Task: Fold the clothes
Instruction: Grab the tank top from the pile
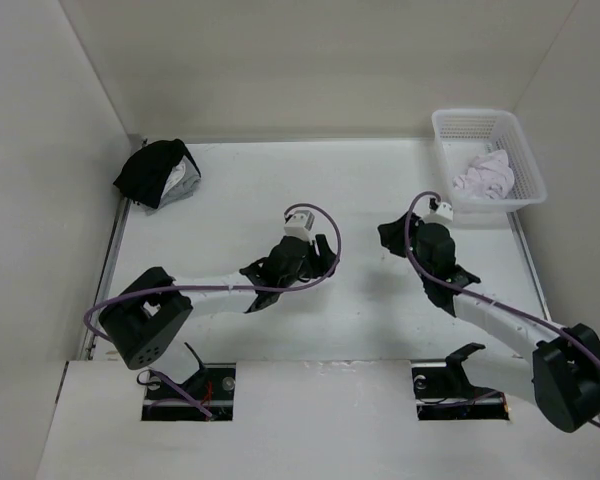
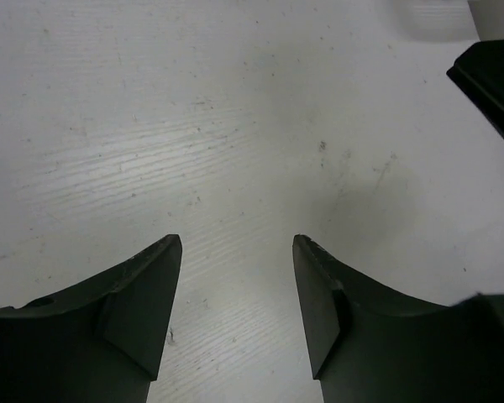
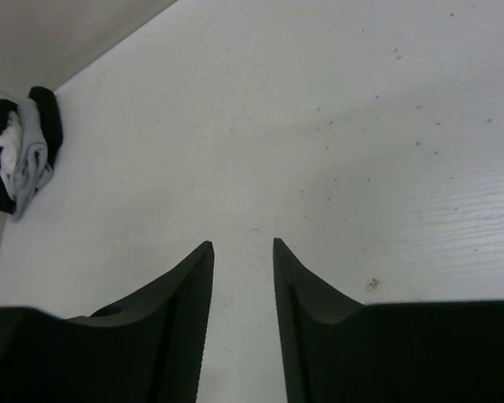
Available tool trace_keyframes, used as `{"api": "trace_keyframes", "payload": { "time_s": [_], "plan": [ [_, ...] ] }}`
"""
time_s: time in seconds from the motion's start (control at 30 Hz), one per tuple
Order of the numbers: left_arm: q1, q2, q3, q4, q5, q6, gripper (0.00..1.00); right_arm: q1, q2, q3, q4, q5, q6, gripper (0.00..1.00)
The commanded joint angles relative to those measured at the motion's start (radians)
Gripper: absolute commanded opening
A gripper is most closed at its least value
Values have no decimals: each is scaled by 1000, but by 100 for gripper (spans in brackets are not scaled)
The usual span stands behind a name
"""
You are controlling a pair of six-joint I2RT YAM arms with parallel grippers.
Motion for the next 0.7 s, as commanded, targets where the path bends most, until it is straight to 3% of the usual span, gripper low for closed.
{"api": "trace_keyframes", "payload": {
  "time_s": [0.0, 0.1, 0.4, 0.53, 0.67],
  "plan": [
    [-1, -22, -53, 122, 107, 10, 57, -38, -11, 141, -97, 45, -13, 28],
    [-4, -9, -68, 141, 116, 7, 57, -188, 36, 282, -176, 36, -21, 5],
    [8, -26, -122, 211, 101, 6, 56, -506, 384, 666, -277, 39, -45, 0],
    [31, -36, -139, 222, 104, -5, 56, -619, 625, 891, -337, 59, -74, 16],
    [48, -23, -145, 250, 110, -5, 56, -696, 846, 1119, -430, 44, -90, 38]
  ]
}}
